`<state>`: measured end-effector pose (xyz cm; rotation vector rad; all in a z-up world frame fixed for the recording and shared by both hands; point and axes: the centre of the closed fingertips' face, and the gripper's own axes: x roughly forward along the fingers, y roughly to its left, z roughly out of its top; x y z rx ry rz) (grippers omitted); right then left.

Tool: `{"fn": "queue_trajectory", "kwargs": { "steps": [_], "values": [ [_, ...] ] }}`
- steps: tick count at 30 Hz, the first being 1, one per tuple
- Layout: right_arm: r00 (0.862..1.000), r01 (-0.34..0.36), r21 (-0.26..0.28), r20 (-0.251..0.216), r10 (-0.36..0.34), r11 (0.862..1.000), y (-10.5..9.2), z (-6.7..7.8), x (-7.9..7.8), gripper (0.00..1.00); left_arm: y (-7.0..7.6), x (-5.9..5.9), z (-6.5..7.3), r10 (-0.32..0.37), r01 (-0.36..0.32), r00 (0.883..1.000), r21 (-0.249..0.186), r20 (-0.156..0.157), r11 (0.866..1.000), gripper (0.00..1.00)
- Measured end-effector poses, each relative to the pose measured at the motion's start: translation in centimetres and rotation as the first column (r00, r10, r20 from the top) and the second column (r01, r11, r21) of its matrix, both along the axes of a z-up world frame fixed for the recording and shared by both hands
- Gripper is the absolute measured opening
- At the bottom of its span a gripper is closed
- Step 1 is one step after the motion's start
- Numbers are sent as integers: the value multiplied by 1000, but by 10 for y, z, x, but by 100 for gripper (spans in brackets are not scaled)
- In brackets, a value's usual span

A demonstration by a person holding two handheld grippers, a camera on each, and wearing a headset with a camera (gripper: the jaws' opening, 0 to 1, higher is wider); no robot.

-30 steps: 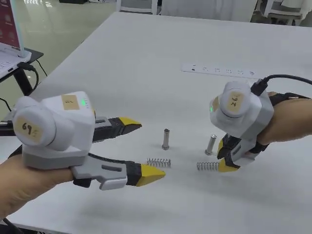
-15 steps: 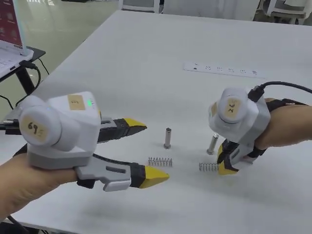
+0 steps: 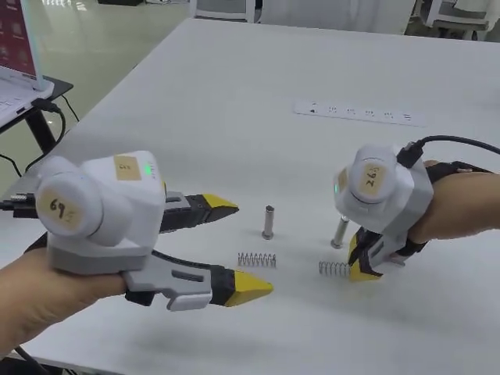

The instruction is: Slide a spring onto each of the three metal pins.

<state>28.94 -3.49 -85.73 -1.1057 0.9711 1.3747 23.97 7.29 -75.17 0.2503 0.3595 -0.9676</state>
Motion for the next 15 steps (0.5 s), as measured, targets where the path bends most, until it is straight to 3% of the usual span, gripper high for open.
{"fn": "queue_trajectory", "kwargs": {
  "steps": [15],
  "values": [
    [1000, 8, 22, 9, -8, 1000, -3, 32, -13, 8, -19, -5, 1, -91, 91, 996, 42, -2, 995, 54]
  ]
}}
